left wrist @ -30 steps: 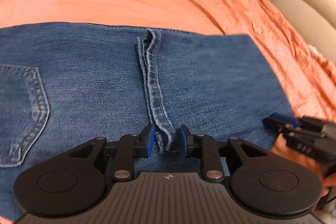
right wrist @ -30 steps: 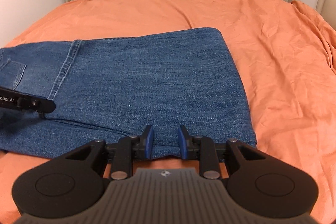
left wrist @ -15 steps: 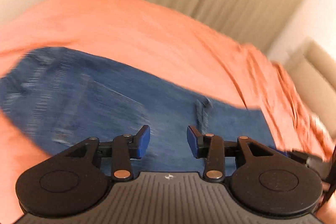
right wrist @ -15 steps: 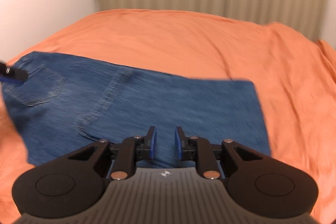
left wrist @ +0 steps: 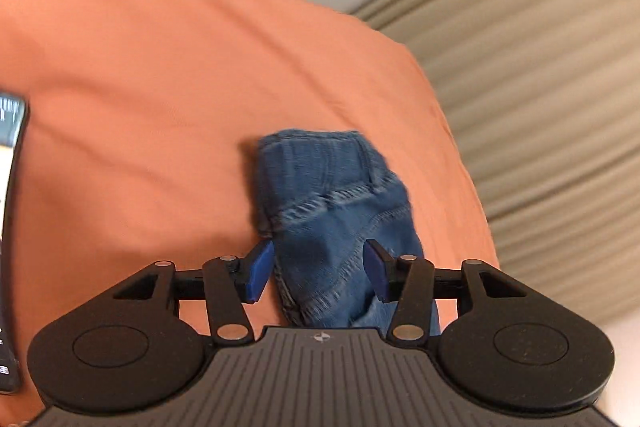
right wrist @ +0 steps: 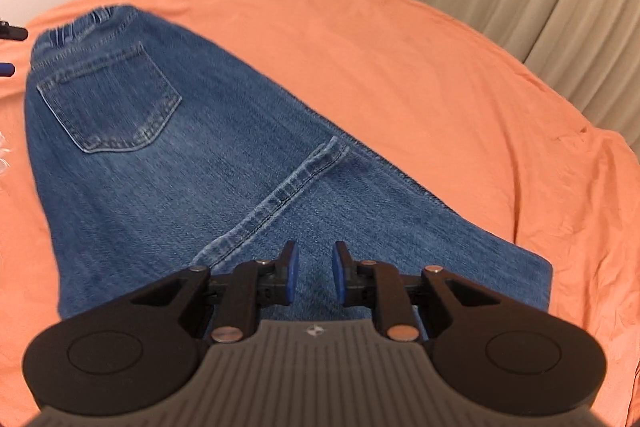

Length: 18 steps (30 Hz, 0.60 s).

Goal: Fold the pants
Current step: 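Grasp the waistband with the left gripper and lift it up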

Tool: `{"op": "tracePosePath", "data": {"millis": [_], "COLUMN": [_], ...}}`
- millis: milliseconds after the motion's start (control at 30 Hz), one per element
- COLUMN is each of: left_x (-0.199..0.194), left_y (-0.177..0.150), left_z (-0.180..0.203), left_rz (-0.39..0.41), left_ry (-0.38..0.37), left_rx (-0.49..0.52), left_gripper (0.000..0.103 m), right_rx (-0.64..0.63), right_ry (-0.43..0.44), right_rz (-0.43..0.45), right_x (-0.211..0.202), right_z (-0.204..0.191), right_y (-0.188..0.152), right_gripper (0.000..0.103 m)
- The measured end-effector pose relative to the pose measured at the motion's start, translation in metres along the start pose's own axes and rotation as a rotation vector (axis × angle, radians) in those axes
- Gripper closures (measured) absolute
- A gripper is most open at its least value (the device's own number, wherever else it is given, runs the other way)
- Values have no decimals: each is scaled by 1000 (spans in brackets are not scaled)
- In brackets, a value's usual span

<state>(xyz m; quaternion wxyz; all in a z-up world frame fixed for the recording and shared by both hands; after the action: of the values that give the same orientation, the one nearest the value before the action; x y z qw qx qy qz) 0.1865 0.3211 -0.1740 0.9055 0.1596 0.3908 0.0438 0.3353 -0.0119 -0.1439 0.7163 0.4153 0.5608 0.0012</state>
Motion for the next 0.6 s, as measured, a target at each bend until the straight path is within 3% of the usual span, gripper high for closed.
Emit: {"op": "tracePosePath", "data": {"millis": [167, 267, 433, 600], "left_x": [31, 47, 69, 73], "left_y": [5, 9, 12, 16], "left_z": [-8, -8, -8, -6], "left_rz": [-26, 4, -13, 4], "left_ry": [13, 36, 28, 26], "left_rx": [-141, -136, -162, -127], "left_gripper": [47, 47, 47, 47], "right_rx": [-22, -58, -114, -128], "right_ry": [32, 37, 20, 21], "right_rz": [-37, -59, -107, -194], "right_x": [24, 40, 68, 99], "right_z": [-2, -3, 0, 3], "right_y": [11, 19, 32, 31], "right_gripper": [94, 94, 94, 103]}}
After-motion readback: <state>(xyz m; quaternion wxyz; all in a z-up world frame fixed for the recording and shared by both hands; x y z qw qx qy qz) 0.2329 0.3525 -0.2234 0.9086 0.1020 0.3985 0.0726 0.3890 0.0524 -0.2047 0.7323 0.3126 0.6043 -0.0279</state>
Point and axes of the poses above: each gripper's, at about its wrist camera, not at the fingertips, and x roughly the way its jaws point, z to its right, y to its top, the point moved 8 cm from there along x, roughly the way its jaws point, and after that the axes turned 11 degrees about y, right-handed, at the moved point
